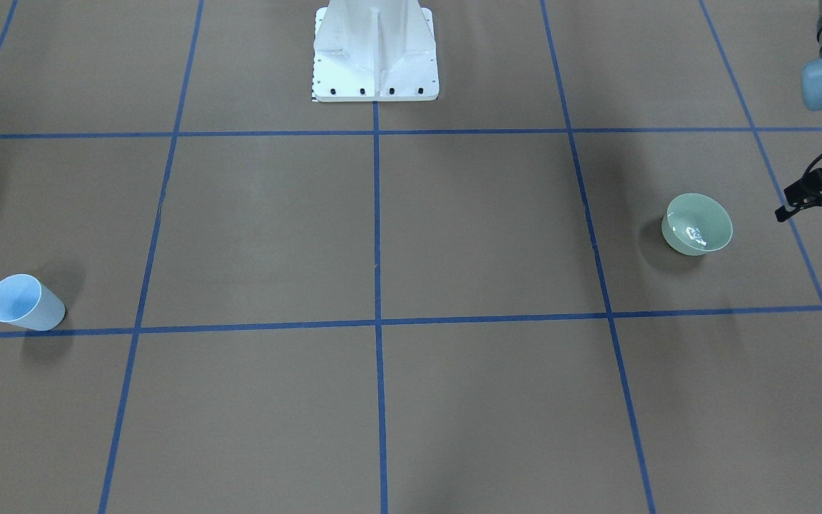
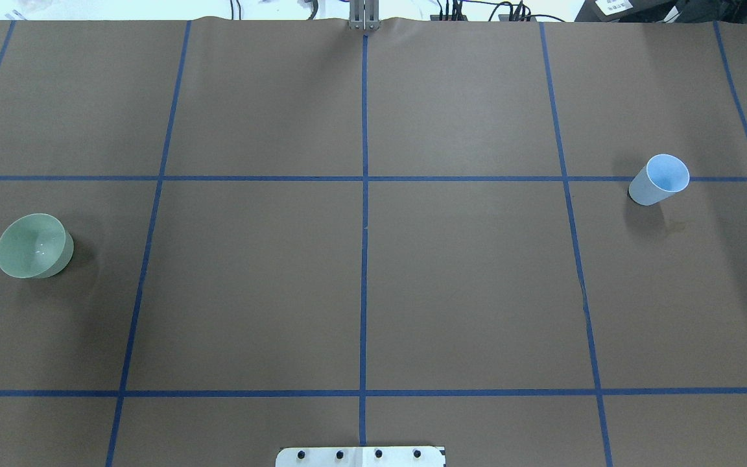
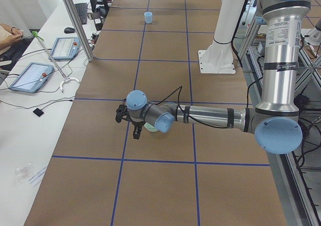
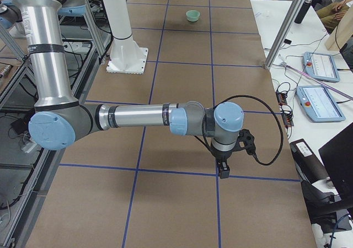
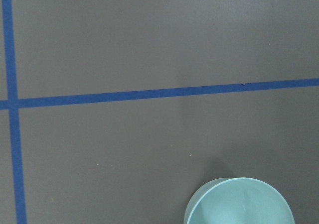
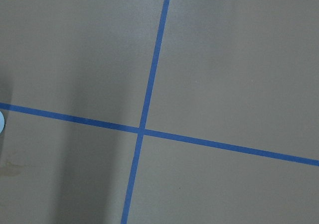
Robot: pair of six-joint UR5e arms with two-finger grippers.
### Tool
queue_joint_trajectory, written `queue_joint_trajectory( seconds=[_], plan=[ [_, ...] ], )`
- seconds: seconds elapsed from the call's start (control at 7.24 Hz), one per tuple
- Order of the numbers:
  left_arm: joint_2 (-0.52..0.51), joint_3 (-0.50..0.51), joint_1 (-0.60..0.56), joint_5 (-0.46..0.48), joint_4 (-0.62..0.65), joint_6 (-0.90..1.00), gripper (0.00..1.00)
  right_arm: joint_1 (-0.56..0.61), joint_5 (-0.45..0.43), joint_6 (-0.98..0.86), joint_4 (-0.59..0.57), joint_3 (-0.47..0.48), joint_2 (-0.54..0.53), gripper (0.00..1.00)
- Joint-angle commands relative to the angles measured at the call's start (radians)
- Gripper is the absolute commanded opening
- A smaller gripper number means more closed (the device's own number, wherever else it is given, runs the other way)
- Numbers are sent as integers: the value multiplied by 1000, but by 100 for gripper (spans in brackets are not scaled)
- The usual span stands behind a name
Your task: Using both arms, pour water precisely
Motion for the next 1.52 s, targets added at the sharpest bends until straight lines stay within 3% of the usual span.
queue_joint_trajectory(
  seconds=[0.0,0.41,0.55,1.38],
  plan=[
    [-77,-42,-149,11,330,320,100,0,0,0,0,0,0,100],
    [-93,-34,-310,63,500,542,100,0,0,0,-2,0,0,100],
    [-94,-45,-327,112,496,543,100,0,2,2,-3,0,2,100],
    [-33,-57,-358,97,468,530,100,0,3,2,0,1,0,100]
  ],
)
